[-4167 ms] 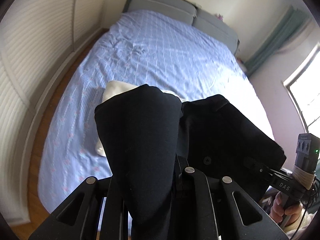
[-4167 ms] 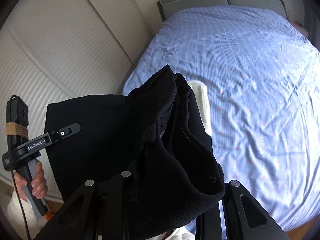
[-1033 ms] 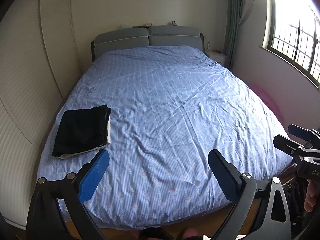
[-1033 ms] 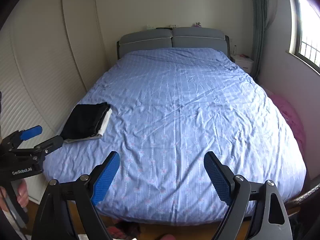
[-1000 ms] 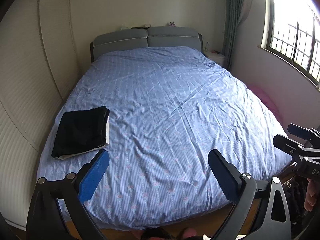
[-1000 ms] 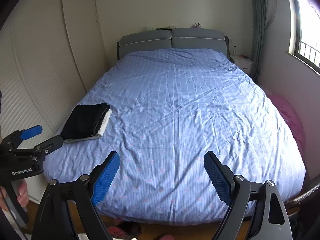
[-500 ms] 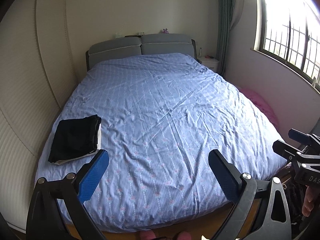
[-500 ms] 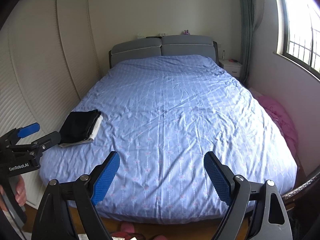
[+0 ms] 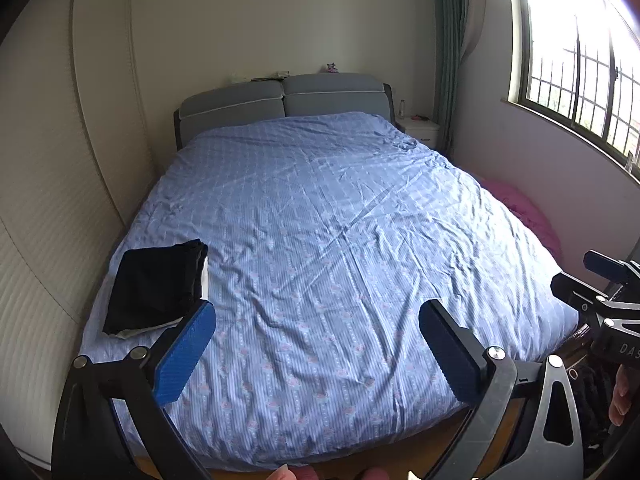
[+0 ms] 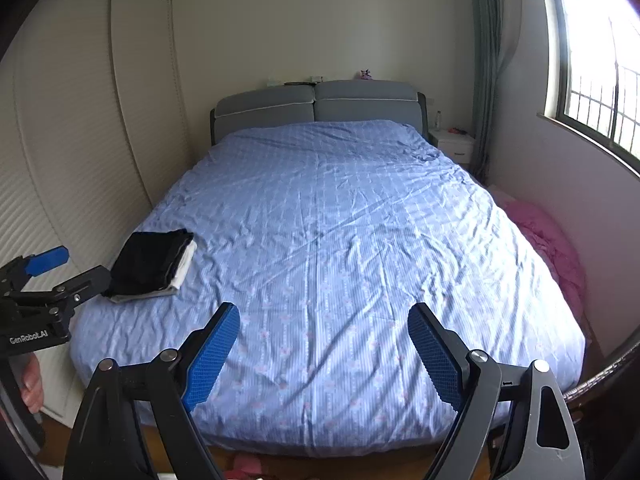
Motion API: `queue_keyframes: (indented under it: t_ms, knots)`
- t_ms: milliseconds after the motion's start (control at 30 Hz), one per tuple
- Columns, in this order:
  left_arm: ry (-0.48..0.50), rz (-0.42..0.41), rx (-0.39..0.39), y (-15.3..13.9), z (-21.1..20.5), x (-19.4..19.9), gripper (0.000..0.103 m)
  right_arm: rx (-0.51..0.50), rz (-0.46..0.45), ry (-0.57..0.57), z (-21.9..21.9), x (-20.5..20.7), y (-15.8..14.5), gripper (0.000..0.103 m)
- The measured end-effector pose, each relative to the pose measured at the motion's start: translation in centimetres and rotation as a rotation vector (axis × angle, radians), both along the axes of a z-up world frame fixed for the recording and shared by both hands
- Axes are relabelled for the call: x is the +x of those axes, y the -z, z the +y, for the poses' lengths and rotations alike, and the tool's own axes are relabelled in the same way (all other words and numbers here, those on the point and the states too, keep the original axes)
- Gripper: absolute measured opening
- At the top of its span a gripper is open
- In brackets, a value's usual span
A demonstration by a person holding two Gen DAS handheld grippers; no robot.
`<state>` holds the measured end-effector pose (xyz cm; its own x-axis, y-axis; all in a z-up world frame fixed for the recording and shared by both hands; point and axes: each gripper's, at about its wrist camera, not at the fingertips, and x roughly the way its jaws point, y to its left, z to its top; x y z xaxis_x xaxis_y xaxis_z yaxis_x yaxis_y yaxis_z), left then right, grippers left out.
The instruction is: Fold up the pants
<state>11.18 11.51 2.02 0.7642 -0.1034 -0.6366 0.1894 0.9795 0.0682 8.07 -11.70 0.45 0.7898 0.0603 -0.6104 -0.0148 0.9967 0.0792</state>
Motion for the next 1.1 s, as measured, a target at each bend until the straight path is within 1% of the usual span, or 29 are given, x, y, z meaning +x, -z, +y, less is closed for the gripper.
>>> queue_keyframes:
  t_ms: [33, 67, 167, 300, 700, 900, 1100]
  knots:
    - [-0.001, 0.000, 0.000, 0.0, 0.0, 0.0, 0.103, -0.003, -0.001, 0.002, 0.0, 0.0, 0.0, 0.094]
    - [-0.001, 0.003, -0.002, 0.0, 0.1, 0.1, 0.103, -0.005, -0.006, 0.004, 0.0, -0.1, -0.1, 0.096]
    - [0.001, 0.014, -0.019, 0.1, 0.3, 0.2, 0.103, -0.005, -0.011, 0.009, -0.1, -0.2, -0.2, 0.097]
    - [0.003, 0.021, -0.042, 0.0, 0.4, 0.0, 0.103, -0.003, -0.003, 0.009, -0.4, -0.2, -0.1, 0.097]
    - [0.008, -0.018, -0.022, -0.2, -0.7, -1.1, 0.103, -0.006, -0.003, 0.013, -0.8, -0.5, -0.2, 0.097]
    - [0.008, 0.000, -0.038, -0.1, -0.8, -1.1, 0.103, -0.004, 0.001, 0.022, -1.1, -0.7, -0.1, 0.097]
    - [0.001, 0.001, -0.043, 0.0, -0.8, -1.2, 0.103, -0.008, 0.003, 0.022, -1.5, -0.8, 0.1, 0.098]
